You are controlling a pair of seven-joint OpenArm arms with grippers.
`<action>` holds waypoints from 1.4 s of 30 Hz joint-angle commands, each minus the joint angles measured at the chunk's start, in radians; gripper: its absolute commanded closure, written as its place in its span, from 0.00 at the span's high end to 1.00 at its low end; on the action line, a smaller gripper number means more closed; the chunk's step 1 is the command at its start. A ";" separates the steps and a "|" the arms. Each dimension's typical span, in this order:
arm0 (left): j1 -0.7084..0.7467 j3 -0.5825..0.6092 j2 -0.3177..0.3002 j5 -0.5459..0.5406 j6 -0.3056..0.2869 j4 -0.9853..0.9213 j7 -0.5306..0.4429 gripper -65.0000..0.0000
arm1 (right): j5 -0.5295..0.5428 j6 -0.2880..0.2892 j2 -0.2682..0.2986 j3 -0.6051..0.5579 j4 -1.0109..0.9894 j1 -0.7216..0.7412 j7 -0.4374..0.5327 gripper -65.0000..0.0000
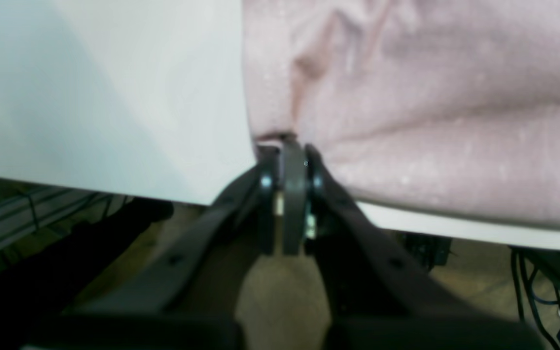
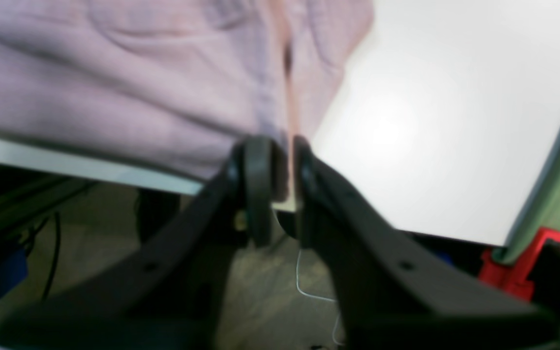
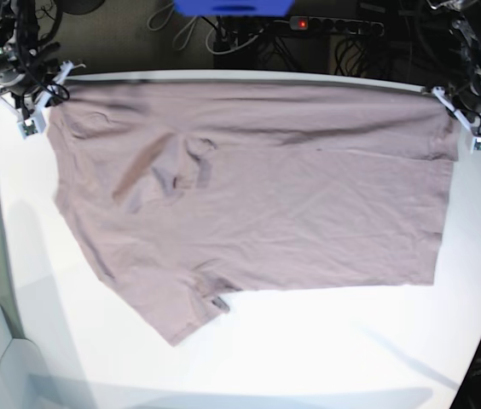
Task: Layout the t-shirt on the table in an organized manner, then fold the t-shirt properly
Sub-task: 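Lift the folded edge with both grippers and pull it toward the robot, then release the shirt edge and move the right gripper to the shirt's hem corner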
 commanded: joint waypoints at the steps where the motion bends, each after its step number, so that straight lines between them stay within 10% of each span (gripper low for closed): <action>1: -0.001 -0.003 -0.015 0.000 0.004 0.020 -0.011 0.00 | 0.000 0.004 0.015 0.008 0.017 -0.003 0.012 0.21; 8: -0.008 -0.013 -0.015 0.000 0.004 0.020 -0.011 0.03 | 0.000 0.004 0.012 0.008 0.017 -0.004 0.012 0.40; 17: -0.005 -0.013 -0.015 -0.001 0.004 0.020 -0.011 0.56 | 0.000 0.004 0.016 0.060 0.018 -0.001 0.015 0.41; 24: -0.015 -0.014 -0.018 -0.001 0.004 0.074 -0.011 0.57 | -0.002 -0.001 0.045 0.087 0.018 0.007 0.021 0.43; 31: -0.065 -0.102 -0.015 0.000 0.004 0.144 -0.003 0.57 | -0.002 -0.001 0.044 0.109 0.017 0.039 0.023 0.65; 42: -0.216 -0.175 -0.015 0.005 0.006 0.132 -0.011 0.59 | -0.002 0.002 0.028 0.087 0.005 0.335 0.017 0.69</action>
